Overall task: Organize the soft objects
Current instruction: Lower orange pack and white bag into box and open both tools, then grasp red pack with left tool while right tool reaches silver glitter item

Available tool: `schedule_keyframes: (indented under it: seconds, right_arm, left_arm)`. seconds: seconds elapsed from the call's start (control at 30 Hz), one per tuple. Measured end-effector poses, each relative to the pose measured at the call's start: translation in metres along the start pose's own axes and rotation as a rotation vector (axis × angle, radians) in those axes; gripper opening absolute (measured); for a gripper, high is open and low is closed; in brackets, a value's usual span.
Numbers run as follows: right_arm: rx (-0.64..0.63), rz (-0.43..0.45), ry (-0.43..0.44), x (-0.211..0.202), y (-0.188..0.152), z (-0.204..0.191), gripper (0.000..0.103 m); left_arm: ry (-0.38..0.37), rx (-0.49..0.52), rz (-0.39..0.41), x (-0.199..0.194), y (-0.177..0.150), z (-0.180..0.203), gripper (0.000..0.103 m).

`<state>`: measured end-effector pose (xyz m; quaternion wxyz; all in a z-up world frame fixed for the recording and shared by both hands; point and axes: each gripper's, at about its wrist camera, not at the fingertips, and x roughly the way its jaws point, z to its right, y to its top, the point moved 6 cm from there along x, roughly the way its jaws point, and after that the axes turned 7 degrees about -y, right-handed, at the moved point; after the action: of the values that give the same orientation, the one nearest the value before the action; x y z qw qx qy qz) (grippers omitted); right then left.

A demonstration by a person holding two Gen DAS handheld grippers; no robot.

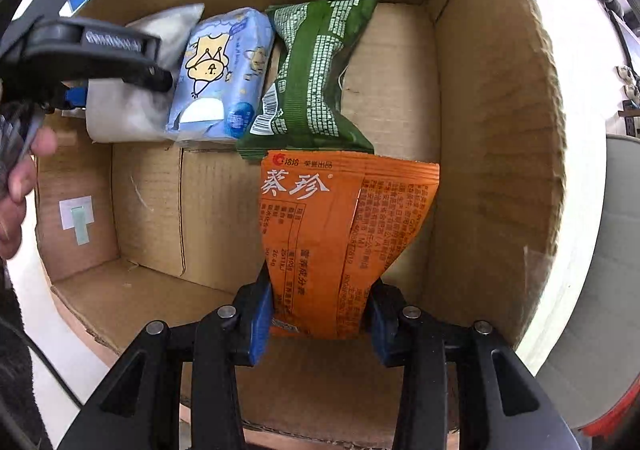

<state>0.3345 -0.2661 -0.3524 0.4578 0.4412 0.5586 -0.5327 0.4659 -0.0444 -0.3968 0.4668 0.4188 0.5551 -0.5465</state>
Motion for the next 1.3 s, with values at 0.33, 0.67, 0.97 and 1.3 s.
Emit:
schedule_keyframes:
  seconds: [0.33, 0.67, 0.97, 1.3]
  right_arm:
    - [0.036, -0.014, 0.081, -0.006, 0.009, -0.015, 0.074]
    - [0.018, 0.138, -0.067, -0.069, 0.009, -0.019, 0.103]
    - [0.009, 0.277, -0.097, -0.117, -0.027, -0.014, 0.103]
    - [-0.036, 0.446, -0.059, -0.156, -0.082, -0.025, 0.103]
  left_arm:
    - [-0.102, 0.026, 0.070, -0.031, 0.006, 0.003, 0.098]
    - [-0.187, 0.077, 0.249, -0.126, -0.053, 0.009, 0.099]
    - [-0.128, 0.126, 0.452, -0.178, -0.133, 0.006, 0.099]
    - [-0.056, 0.193, 0.601, -0.190, -0.226, -0.008, 0.099]
